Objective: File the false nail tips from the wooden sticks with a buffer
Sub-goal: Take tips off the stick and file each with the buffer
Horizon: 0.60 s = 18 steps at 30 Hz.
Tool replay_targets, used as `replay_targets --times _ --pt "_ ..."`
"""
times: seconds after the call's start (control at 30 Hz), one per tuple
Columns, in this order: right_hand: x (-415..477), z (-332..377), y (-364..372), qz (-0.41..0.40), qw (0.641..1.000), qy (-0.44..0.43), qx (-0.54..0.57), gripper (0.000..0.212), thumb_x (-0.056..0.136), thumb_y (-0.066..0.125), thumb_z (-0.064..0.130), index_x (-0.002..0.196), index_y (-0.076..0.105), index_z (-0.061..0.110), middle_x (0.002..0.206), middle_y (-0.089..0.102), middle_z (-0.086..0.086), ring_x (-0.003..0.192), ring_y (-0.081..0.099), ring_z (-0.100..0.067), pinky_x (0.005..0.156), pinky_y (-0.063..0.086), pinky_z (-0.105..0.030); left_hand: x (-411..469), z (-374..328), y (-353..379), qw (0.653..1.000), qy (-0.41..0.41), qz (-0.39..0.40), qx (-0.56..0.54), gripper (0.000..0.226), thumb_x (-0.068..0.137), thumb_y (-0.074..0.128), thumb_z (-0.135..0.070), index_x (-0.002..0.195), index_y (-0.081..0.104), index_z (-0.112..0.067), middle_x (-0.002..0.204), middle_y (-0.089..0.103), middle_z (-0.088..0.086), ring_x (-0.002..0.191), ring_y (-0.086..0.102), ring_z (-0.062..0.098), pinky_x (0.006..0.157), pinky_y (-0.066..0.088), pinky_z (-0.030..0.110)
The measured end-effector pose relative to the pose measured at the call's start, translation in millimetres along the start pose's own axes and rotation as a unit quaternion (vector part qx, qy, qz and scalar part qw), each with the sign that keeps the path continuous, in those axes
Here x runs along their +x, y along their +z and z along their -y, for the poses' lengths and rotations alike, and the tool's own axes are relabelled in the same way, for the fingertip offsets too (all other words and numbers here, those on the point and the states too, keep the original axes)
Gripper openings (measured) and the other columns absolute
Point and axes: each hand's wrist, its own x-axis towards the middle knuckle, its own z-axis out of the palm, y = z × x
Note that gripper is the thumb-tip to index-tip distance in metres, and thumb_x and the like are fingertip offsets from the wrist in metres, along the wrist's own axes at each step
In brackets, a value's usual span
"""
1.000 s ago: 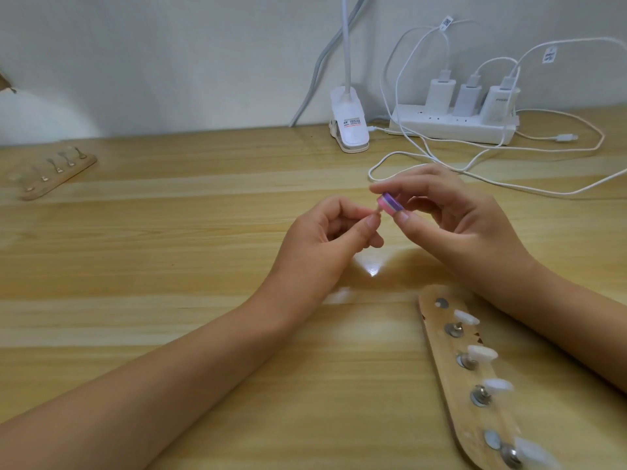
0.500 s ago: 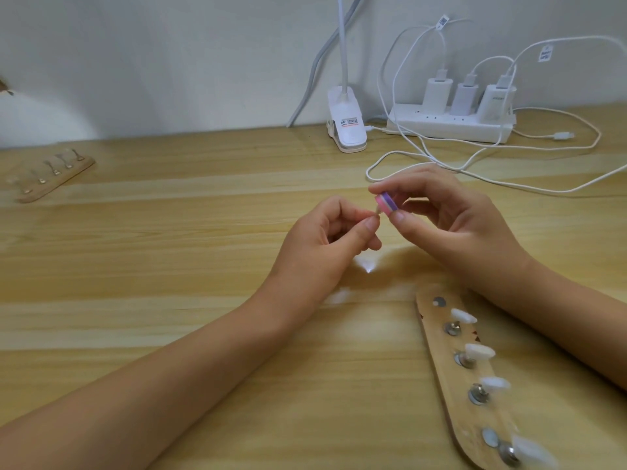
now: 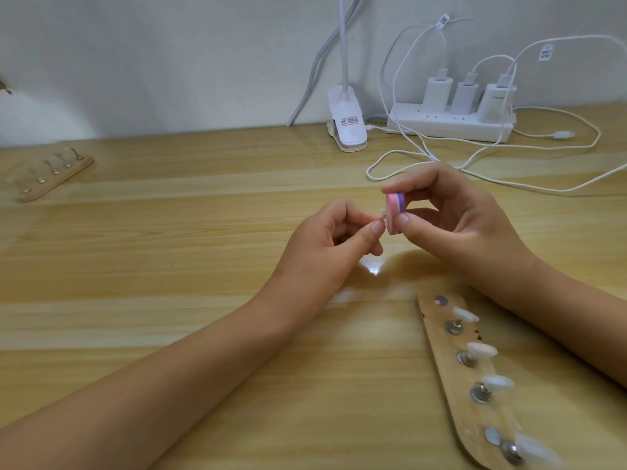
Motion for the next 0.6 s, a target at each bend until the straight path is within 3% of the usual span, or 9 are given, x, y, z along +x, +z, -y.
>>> replay_targets --times 0.3,0.4,0.5,0.6 --pt "0.7 3.0 0.0 -0.019 1.000 -0.015 0.008 0.025 0.087 0.065 -0.003 0.106 0.058 0.011 0.098 0.060 -0.018 0.091 0.063 -0.018 0.081 0.053 -0.024 -0.8 -2.0 0.2 1.000 -0.011 -0.009 -0.003 0.008 0.092 0.064 -0.019 0.085 0.062 -0.019 0.069 0.069 -0.007 0.072 0.062 0.002 0.070 0.046 0.018" --pt "0.2 3.6 0.9 -0.002 1.000 -0.007 0.003 0.023 0.086 0.066 0.008 0.108 0.059 0.008 0.101 0.060 -0.022 0.091 0.063 -0.022 0.084 0.055 -0.032 -0.9 -2.5 0.1 1.000 -0.012 -0.015 -0.007 0.007 0.092 0.064 -0.020 0.086 0.063 -0.017 0.069 0.069 -0.007 0.071 0.062 0.002 0.070 0.046 0.018" --pt "0.9 2.2 -0.5 -0.016 0.999 -0.026 -0.026 0.025 0.088 0.064 0.004 0.113 0.060 0.007 0.103 0.062 -0.022 0.095 0.064 -0.028 0.091 0.054 -0.040 -1.1 -2.8 -0.1 1.000 -0.010 -0.017 -0.013 0.006 0.092 0.065 -0.018 0.086 0.063 -0.017 0.068 0.069 -0.007 0.071 0.062 0.001 0.069 0.046 0.013" --pt "1.9 2.0 -0.5 -0.006 1.000 -0.017 -0.020 0.026 0.091 0.063 0.005 0.116 0.061 0.008 0.104 0.064 -0.017 0.094 0.065 -0.019 0.088 0.053 -0.031 -0.7 -1.8 -0.5 1.000 -0.013 -0.023 -0.011 0.005 0.091 0.065 -0.018 0.089 0.064 -0.015 0.068 0.070 -0.007 0.070 0.063 0.001 0.069 0.047 0.014"
